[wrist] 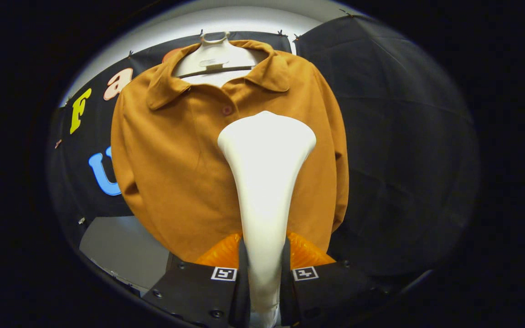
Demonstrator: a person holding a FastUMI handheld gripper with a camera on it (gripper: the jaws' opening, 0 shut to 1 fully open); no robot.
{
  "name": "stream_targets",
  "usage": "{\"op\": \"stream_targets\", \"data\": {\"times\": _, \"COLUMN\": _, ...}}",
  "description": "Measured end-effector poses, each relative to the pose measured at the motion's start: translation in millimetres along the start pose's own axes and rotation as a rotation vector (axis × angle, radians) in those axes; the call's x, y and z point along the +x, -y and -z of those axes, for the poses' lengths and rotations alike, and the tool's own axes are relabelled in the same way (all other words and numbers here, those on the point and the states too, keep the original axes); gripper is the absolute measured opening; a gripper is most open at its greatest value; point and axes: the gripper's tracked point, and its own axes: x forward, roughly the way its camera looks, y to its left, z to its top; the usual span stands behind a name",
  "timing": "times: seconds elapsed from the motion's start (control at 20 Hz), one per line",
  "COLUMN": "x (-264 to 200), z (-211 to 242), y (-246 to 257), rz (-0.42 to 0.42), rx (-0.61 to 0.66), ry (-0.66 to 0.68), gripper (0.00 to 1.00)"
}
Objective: Iron the clothes twice with a garment steamer, once on the left side and once on the right side.
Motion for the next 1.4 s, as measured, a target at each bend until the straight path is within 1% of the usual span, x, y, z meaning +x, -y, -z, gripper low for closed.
{"op": "stream_targets", "data": {"times": 0.25, "x": 16.5, "z": -25.7, "y": 14.7, "rz": -0.014, "rx": 0.021, "ry": 0.039, "gripper": 0.29}}
{"op": "stream_targets", "data": {"times": 0.4, "x": 27.8, "z": -26.3, "y": 19.8, "rz": -0.021, "rx": 0.031, "ry": 0.039, "gripper": 0.29}}
{"op": "stream_targets", "data": {"times": 0.55, "x": 36.6, "z": -18.8, "y": 19.7, "rz": -0.048, "rx": 0.049, "ry": 0.023, "gripper": 0.29}}
{"op": "stream_targets", "data": {"times": 0.7, "x": 45.7, "z": -1.6, "y": 23.0, "rz": -0.05, "rx": 0.054, "ry": -0.012, "gripper": 0.29}}
{"op": "stream_targets", "data": {"times": 0.8, "x": 53.2, "z": 18.2, "y": 31.5, "rz": -0.024, "rx": 0.053, "ry": -0.053, "gripper": 0.29}}
{"op": "stream_targets", "data": {"times": 0.95, "x": 62.2, "z": 46.8, "y": 36.3, "rz": -0.012, "rx": 0.059, "ry": -0.119, "gripper": 0.29}}
{"op": "stream_targets", "data": {"times": 1.4, "x": 68.7, "z": 118.1, "y": 54.2, "rz": 0.035, "rx": 0.066, "ry": -0.271, "gripper": 0.3}}
